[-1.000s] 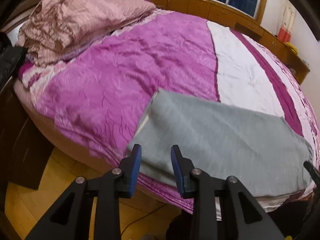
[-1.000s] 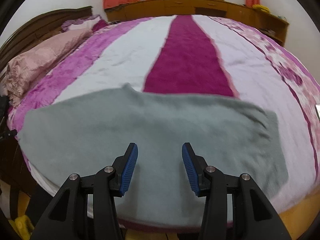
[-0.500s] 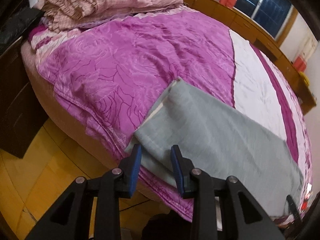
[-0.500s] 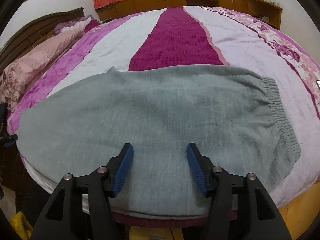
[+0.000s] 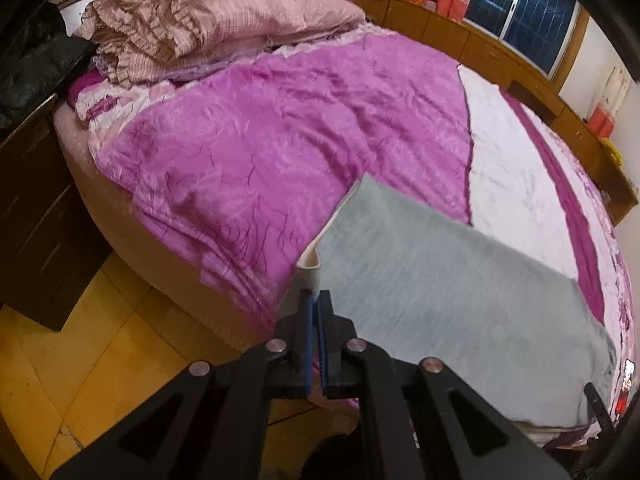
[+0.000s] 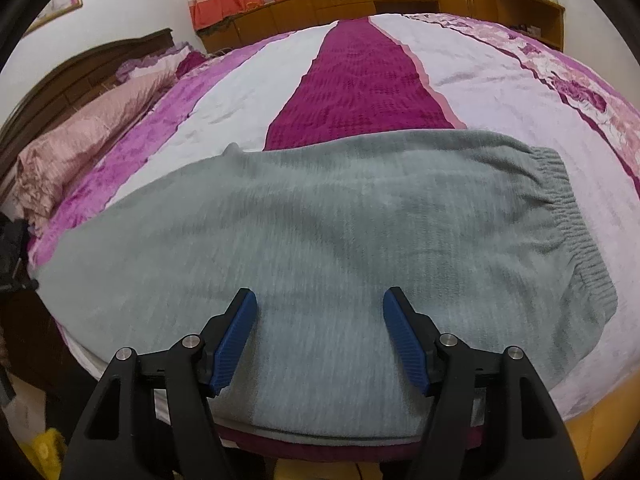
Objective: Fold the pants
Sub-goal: 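Lay the folded pants flat and smooth them with both grippers, then move the right gripper to the elastic ankle cuff of the grey strip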
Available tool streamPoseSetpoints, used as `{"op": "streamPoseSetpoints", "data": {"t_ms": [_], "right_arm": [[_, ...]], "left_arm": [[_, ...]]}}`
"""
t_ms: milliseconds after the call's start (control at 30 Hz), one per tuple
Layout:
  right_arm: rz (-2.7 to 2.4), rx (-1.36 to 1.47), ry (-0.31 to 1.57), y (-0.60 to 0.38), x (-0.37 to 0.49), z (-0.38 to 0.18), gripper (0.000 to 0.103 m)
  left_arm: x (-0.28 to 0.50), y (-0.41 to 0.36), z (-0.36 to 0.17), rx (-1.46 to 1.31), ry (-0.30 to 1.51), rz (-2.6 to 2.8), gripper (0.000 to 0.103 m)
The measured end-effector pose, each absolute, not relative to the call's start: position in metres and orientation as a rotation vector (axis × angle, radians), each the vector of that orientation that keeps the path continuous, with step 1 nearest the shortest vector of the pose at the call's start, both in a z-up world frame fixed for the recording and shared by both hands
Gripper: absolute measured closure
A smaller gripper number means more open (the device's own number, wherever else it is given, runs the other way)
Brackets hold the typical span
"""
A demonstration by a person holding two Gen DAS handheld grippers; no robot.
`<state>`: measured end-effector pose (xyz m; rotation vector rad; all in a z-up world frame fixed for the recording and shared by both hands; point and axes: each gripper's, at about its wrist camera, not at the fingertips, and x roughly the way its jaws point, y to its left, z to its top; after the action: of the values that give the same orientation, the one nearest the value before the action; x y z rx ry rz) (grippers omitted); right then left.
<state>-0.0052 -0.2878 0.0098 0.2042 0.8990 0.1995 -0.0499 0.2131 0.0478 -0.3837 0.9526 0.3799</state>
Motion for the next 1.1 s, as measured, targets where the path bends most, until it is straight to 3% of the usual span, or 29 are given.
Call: {"op": "streamPoseSetpoints", "data": {"t_ms": [200,333,767,1100], "right_arm": [[0.215,0.230,0.895,-0.292,-0.006,0.010,0.043],[0.210,0.221,0.898,-0.290,-0.004,0.009,0.043],[0.196,0.290,0.889,-0.295,-0.007,0.012,0.040],[0.041,0.448,0.863,-0.336,-0.056,0.039,0.040]], "left_arm": [[-0.041,0.207,0.024,-0.313,1.005,0.400,0.099],[-0.043,0.206,0.025,-0.242,1.017,0.438,0.091],[-0.074,0.181,0.062,-0.181,0.933,0.352,0.090],[-0.073,0.140,0.071,-0.119,0.937,0.200,0.090]]}}
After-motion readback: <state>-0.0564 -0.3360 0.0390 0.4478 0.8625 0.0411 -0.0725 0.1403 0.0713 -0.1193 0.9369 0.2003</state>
